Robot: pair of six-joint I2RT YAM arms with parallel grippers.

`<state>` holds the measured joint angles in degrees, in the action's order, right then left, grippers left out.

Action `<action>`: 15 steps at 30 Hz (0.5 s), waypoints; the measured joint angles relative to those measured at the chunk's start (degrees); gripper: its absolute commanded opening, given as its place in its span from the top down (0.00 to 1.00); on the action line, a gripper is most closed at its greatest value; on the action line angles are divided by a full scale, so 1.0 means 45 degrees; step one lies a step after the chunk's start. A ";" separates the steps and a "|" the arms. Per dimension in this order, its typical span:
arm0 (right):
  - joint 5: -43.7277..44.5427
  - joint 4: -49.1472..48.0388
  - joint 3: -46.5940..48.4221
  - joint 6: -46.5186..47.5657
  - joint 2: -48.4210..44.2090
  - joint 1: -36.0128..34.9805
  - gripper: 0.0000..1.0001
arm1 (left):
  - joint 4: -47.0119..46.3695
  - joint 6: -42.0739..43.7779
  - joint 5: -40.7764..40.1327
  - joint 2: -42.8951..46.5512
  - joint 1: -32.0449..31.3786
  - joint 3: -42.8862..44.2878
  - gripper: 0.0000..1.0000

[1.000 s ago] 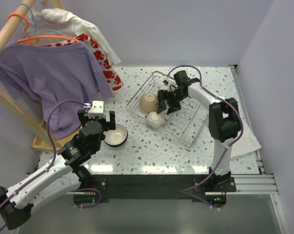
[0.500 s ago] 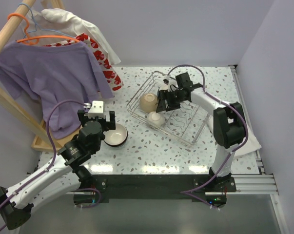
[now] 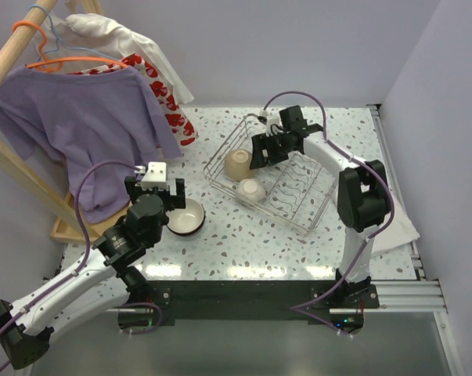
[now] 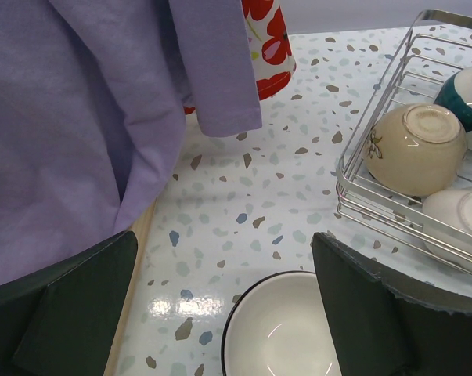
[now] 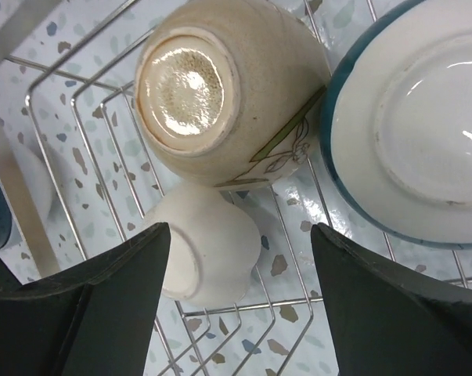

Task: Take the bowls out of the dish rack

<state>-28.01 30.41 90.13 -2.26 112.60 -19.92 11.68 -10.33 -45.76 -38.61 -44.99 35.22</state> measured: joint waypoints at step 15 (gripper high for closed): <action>-0.0685 0.0228 -0.0350 0.0729 0.0899 -0.0398 0.21 | -0.0005 0.0000 0.0019 -0.0010 0.0000 0.0000 0.00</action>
<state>-31.09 31.44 88.55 1.02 116.64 -21.71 11.66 -10.33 -45.67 -38.65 -44.99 35.22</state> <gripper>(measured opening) 0.773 0.995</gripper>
